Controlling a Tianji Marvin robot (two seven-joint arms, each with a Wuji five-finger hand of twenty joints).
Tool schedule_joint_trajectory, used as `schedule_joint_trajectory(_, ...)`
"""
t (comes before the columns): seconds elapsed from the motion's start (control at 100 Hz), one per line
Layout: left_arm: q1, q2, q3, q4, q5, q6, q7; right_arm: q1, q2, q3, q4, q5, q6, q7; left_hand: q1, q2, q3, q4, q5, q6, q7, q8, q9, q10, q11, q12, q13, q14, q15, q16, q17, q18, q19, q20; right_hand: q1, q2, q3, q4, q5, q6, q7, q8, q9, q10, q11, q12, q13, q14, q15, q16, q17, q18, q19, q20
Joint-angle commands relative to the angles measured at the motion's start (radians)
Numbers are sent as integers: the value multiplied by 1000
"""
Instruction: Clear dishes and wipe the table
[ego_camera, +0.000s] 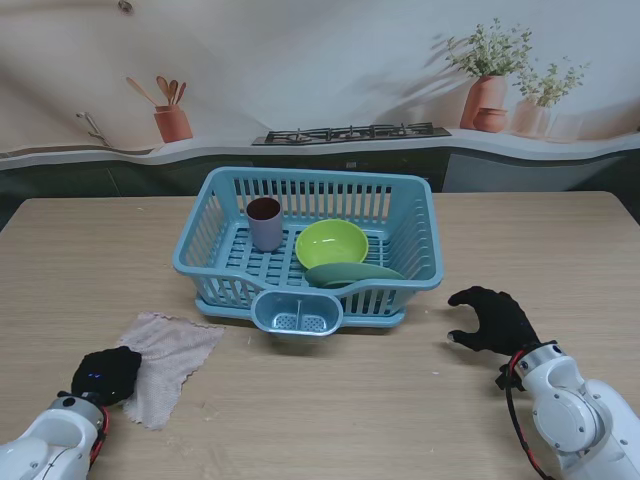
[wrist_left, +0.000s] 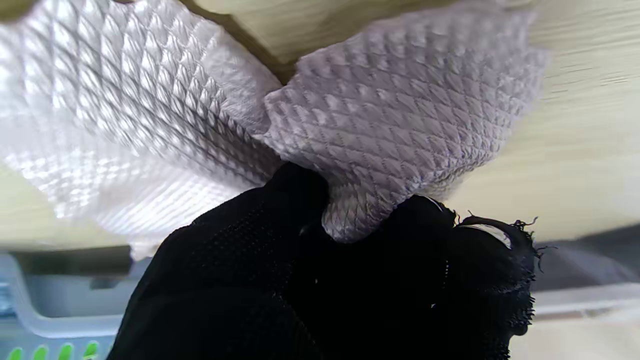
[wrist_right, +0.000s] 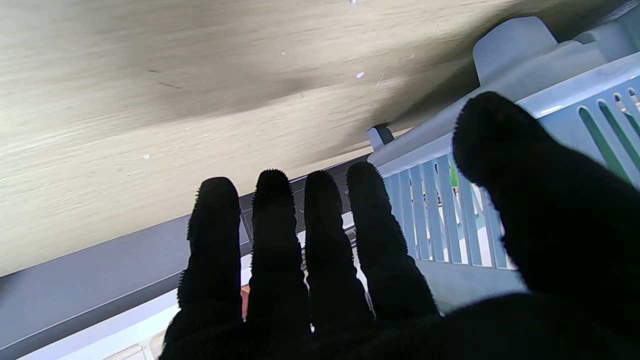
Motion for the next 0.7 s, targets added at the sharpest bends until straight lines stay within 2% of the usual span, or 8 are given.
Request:
schedule_joint_trajectory(0.0, -19, -5, 45, -13, -21, -11, -50, -4, -1, -1, -4, -3, -5, 11, 52, 33, -13, 15, 50, -110, -9, -22, 0, -27, 13, 26, 1, 37, 28, 15, 6, 57, 41, 28, 8, 24, -6, 21, 1, 3, -4, 10, 0, 2, -13, -12, 2, 5, 5, -4, -12, -18, -1, 1)
schedule_joint_trajectory(0.18, -108, 11, 174, -59, -108, 42, -267, -5, -2, 1, -5, -2, -4, 10, 50, 33, -12, 16, 49, -111, -9, -18, 2, -30, 11, 29, 6, 34, 28, 13, 9, 57, 43, 29, 8, 23, -6, 21, 2, 3, -4, 10, 0, 2, -13, -12, 2, 5, 4, -4, -11, -18, -1, 2)
schedule_joint_trajectory(0.39, -199, 26, 312, -87, -225, 141, -408, -6, -2, 5, -4, -4, -7, 7, 52, 39, -18, 15, 44, -115, -11, -10, -9, -36, 17, 41, -4, 25, 38, 16, 7, 57, 42, 29, 8, 24, -6, 21, 1, 4, -5, 10, -2, 3, -14, -12, 2, 5, 5, -3, -12, -20, -1, 2)
schedule_joint_trajectory(0.53, -222, 32, 338, -85, -234, 158, -437, -8, -2, 6, -5, -4, -8, 7, 52, 39, -21, 15, 43, -118, -12, -7, -7, -38, 18, 40, -2, 23, 41, 16, 7, 57, 42, 29, 8, 24, -7, 21, 1, 2, -4, 10, -1, 2, -13, -12, 1, 5, 4, -4, -11, -18, 0, 2)
schedule_joint_trajectory(0.69, -190, 23, 296, -66, -190, 148, -375, -7, -2, 7, -4, -4, -11, 7, 52, 38, -20, 16, 41, -114, -10, 3, -6, -34, 19, 39, -2, 27, 41, 15, 8, 57, 42, 28, 8, 24, -6, 21, 1, 2, -4, 10, 0, 1, -13, -12, 2, 4, 4, -4, -12, -19, -1, 2)
